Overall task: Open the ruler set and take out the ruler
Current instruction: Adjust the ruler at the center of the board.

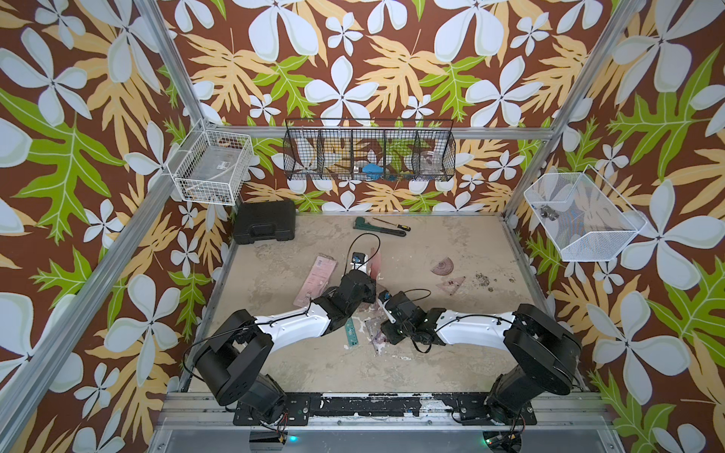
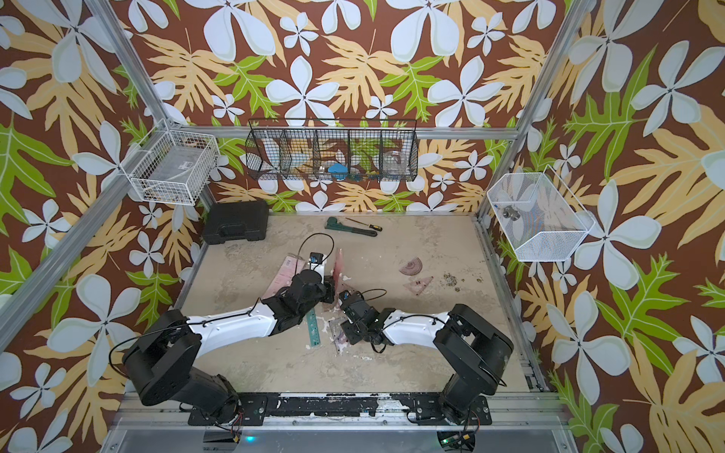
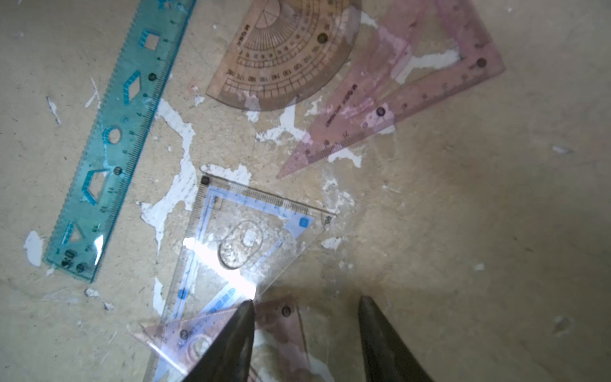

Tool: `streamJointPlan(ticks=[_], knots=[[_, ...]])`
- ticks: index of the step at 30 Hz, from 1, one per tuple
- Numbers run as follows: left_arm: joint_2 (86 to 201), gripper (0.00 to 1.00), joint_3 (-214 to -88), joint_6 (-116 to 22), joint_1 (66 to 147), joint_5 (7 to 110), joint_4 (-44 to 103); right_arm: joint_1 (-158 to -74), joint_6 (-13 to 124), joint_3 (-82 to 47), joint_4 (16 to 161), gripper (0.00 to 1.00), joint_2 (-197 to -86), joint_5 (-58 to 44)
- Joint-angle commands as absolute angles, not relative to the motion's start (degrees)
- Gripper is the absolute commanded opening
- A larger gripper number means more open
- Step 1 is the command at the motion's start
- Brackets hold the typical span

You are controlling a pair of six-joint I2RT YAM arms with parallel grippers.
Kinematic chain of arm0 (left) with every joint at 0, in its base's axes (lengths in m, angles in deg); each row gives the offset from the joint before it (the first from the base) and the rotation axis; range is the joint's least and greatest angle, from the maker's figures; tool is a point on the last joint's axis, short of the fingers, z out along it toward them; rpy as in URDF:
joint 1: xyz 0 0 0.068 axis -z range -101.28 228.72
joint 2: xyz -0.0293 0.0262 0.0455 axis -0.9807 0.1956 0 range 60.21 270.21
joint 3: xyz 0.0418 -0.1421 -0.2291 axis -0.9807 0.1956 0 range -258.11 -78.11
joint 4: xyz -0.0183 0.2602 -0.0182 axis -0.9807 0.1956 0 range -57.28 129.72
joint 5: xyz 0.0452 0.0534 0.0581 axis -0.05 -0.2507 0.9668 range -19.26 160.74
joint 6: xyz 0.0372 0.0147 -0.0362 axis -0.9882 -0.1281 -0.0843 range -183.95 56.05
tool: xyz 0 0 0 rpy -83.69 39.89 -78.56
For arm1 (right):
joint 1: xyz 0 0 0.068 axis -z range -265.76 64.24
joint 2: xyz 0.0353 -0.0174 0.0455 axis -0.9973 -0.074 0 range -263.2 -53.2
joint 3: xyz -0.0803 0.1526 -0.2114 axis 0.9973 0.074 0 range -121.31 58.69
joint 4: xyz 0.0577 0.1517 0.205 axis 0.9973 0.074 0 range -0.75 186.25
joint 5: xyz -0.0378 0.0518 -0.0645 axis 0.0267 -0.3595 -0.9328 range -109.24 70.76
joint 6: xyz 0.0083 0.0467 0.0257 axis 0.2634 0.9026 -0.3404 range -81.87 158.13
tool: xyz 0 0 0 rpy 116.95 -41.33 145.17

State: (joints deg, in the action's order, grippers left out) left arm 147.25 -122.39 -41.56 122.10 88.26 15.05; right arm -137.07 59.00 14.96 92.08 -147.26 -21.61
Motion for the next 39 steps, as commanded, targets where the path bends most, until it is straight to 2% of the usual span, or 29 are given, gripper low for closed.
streamJointPlan(ticks=[1,11,15,19,23,30,36,39], knots=[[146.7,0.00,-122.0,-41.8,121.8,89.0,15.0,-137.2,60.7,15.4,96.6,0.52,-147.9,-23.4],[147.2,0.00,-121.5,-41.7,121.8,88.3,14.1,-137.2,59.9,19.5,97.4,0.55,-142.0,-19.2],[147.1,0.00,-120.9,-41.6,121.7,88.1,13.1,-137.2,60.0,19.9,97.1,0.55,-144.1,-21.1],[146.9,0.00,-121.2,-41.8,121.8,87.5,13.3,-137.3,59.6,16.3,102.9,0.56,-147.5,-25.8],[146.5,0.00,-120.9,-42.2,121.8,87.7,13.4,-138.4,57.8,14.9,106.2,0.63,-147.8,-26.8],[146.3,0.00,-120.7,-42.0,121.8,87.9,12.9,-138.6,57.6,14.5,110.1,0.71,-145.8,-24.7],[146.4,0.00,-120.6,-42.1,121.7,87.9,12.9,-138.0,61.4,11.6,115.8,0.73,-149.5,-33.5],[146.1,0.00,-120.7,-42.3,121.8,88.1,13.2,-135.0,64.8,10.6,118.6,0.72,-151.0,-36.4]])
